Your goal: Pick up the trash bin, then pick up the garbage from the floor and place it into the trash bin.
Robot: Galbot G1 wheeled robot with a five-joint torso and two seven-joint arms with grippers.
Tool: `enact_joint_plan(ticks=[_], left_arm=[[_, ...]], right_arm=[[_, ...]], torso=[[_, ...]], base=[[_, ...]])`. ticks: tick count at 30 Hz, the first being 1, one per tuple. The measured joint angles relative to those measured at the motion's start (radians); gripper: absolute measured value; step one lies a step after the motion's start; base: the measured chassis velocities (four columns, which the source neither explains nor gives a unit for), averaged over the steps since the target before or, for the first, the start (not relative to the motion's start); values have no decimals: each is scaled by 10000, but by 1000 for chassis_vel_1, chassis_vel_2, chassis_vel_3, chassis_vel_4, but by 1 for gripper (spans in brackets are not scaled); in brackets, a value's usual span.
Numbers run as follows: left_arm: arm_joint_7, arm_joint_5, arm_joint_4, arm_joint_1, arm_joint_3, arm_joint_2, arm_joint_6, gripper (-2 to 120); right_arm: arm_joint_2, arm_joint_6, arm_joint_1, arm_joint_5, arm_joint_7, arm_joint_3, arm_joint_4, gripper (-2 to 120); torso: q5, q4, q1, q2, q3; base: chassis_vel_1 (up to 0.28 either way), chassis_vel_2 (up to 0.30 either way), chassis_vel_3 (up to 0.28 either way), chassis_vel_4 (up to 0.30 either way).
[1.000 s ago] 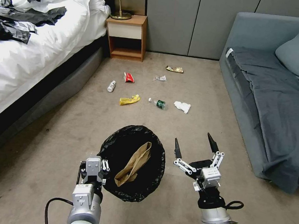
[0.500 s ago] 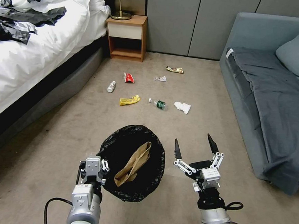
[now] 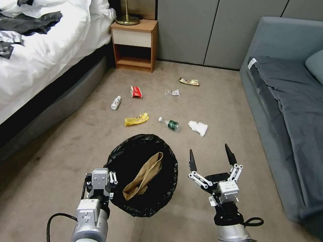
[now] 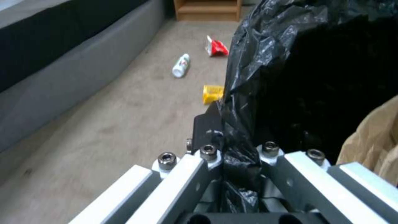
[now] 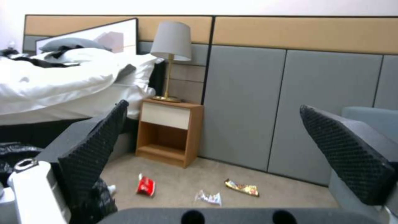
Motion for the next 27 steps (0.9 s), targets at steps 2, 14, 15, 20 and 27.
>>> enact_joint_plan(ticks=[2,14,15,20,27], left_arm=[[4,2,-2,0,-2,-1,-4,1],[5,1,0,1,-36,15,-45,1],[5,1,0,1,-36,15,-45,1],[2,-4,6,2,-54,9,-49,1],[1,-2,22,-2,-68,-7,-52,1]], right_arm=[[1,0,4,0,-4,0,2,100],[15,-153,217,222,-24,162,82,100],[15,-153,217,222,-24,162,82,100],[17,-81,239,224,-160,162,49,100],[23,302,270,233,-450,164,-17,100]], torso=[[2,2,0,0,0],[2,3,2,0,1],[2,3,2,0,1],[13,3,0,0,0],[0,3,3,0,4]], base=[[-339,337,335,-349],[-356,360,362,-366],[-349,341,341,-362],[-339,349,344,-339],[-307,290,292,-284]])
